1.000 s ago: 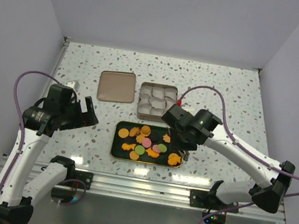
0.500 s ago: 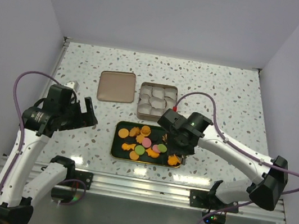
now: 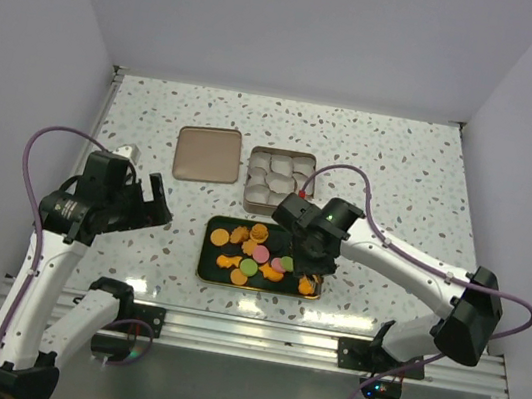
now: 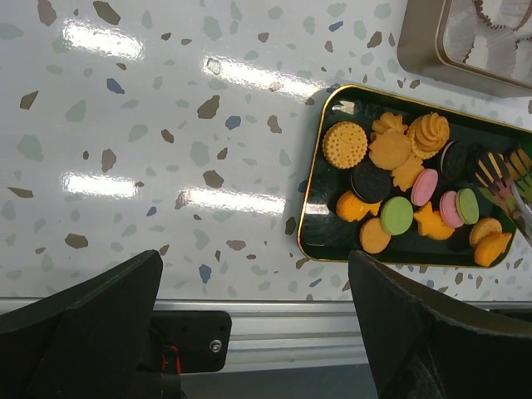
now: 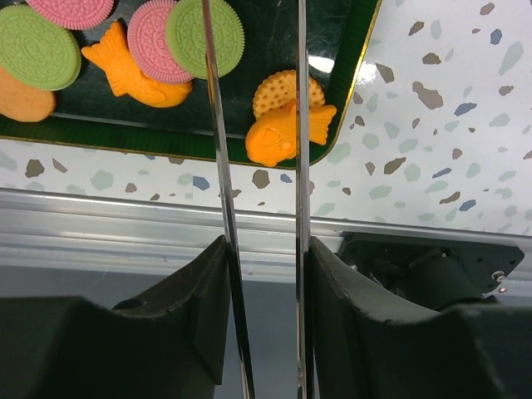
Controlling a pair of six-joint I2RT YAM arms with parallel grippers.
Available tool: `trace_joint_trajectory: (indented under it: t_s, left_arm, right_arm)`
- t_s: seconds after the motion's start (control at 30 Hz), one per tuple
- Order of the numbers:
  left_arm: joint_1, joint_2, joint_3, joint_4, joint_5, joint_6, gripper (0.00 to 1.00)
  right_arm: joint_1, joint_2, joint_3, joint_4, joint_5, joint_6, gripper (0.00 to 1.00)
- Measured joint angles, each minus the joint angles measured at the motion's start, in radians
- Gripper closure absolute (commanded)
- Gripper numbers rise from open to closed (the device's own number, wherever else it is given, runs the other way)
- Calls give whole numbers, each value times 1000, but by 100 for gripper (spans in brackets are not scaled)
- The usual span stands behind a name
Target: Pack the cookies
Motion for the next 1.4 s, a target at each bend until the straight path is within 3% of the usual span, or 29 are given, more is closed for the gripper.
trace_joint_trajectory:
  t_s: [0.1, 0.4, 0.7, 0.93, 1.4]
  left_arm:
    - [-2, -1, 0, 0, -4, 2, 0]
    - [-5, -1, 0, 0, -11, 2, 0]
    - [-5, -1, 0, 0, -11, 2, 0]
    - [-5, 3, 6, -1, -14, 2, 0]
    - [-5, 19, 64, -27, -19, 11, 0]
  right_arm:
    - [0, 0, 0, 1, 0, -7, 68]
    - [3, 0, 26, -34, 6, -9, 69]
    - [4, 41, 401, -103, 94, -36, 69]
    - [-6, 192, 668, -109, 168, -100, 68]
    - [-243, 451, 830, -110, 129, -286, 69]
